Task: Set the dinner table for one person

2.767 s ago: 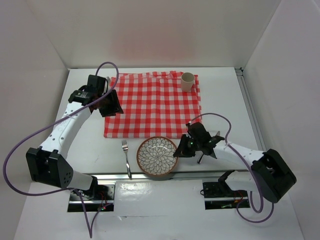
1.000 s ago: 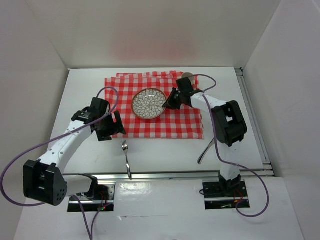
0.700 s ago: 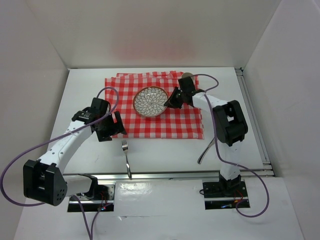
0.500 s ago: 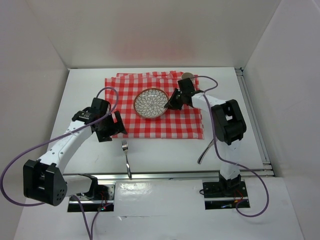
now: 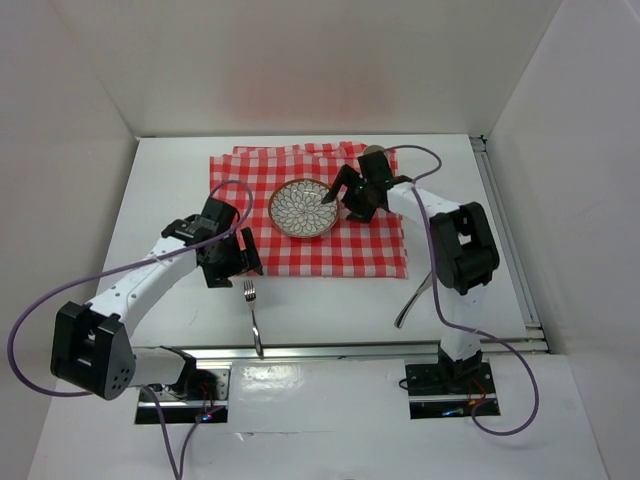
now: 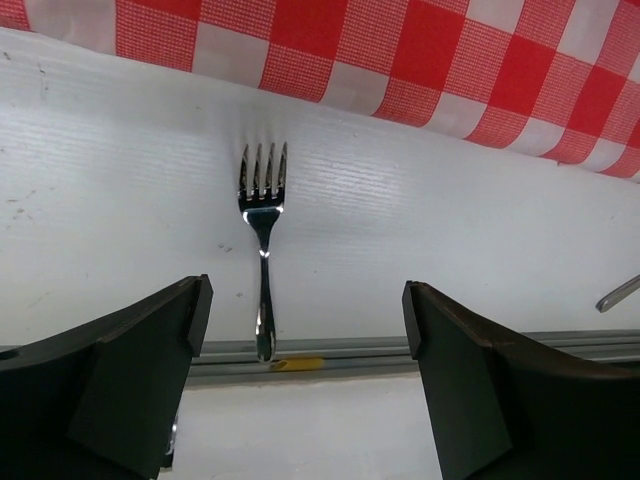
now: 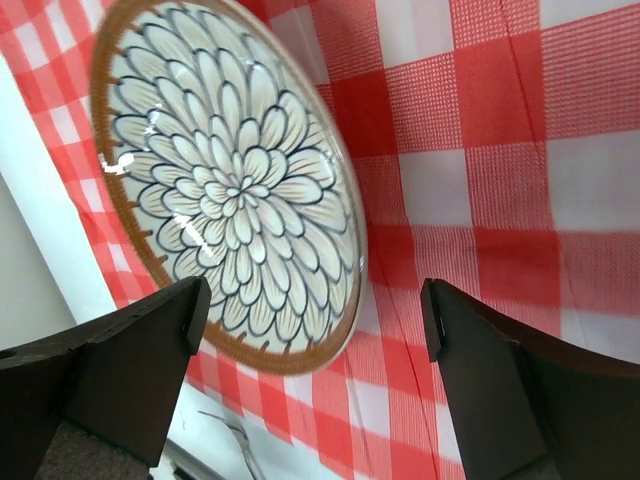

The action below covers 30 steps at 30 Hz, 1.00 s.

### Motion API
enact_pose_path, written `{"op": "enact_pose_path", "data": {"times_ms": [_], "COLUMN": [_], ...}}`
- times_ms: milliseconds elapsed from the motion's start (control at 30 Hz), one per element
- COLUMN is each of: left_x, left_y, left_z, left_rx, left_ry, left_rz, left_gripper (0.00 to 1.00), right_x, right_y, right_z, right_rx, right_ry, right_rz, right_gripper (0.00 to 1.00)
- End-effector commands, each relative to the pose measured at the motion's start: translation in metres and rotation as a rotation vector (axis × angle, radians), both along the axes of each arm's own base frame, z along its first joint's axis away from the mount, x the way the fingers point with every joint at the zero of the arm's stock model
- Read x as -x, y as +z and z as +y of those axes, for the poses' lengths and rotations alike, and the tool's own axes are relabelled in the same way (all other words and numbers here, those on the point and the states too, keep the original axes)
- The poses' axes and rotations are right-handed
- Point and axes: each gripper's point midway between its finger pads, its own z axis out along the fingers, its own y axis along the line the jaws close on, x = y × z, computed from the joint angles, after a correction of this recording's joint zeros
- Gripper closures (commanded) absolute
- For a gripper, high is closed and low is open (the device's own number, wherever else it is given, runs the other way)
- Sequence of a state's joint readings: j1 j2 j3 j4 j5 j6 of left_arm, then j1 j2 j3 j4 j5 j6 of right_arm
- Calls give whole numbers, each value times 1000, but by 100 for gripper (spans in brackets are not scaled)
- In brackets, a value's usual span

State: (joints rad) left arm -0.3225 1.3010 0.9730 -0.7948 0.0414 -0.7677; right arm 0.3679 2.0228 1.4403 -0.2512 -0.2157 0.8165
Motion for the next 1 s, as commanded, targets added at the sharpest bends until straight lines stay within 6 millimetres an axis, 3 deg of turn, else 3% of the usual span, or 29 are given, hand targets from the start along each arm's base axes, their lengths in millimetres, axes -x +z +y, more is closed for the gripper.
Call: {"op": "enact_pose_path", "data": {"times_ms": [0,33,67,167,200,267,300,400,533,800,833,867,967], "left_x": [5,9,13,27,29,32,37,39,46,63,69,72,72], "left_y": [-8,-14,-18,-42,-51,-59,-64,-73,-83,-107,-112,-117,-119], "left_z": [-4,-4,-6,-6,-5,-4,-5,-10,-16,-8,-7,-5,-5], "left_rx": [-9,-11,-3,19,8,-12,-21,-39,-51,-150,-164,-170,-167], "left_ry": [69,83,93,145,146,141,129,102,96,107,98,97,106], "left_rz": [7,10,9,66,88,104,122,129,147,211,231,240,238], "left_gripper": [4,7,11,17,17,20,20,26,34,47,51,63,85], "right_x": [-1,8,16,44,52,69,76,92,99,106,108,108,112], "right_y": [76,73,96,98,116,111,125,134,141,144,143,143,146], "right_z": [-9,-15,-18,-31,-37,-47,-53,-64,-69,-73,-74,-74,-76], "right_rx": [36,46,38,81,77,114,112,127,128,135,135,135,131], "right_ry": [-14,-20,-12,-2,-13,-2,-15,-28,-37,-44,-44,-44,-45], "right_rz": [-164,-156,-205,-210,-242,-230,-259,-281,-297,-297,-296,-296,-306], "right_gripper": [0,0,0,0,0,0,0,0,0,0,0,0,0]}}
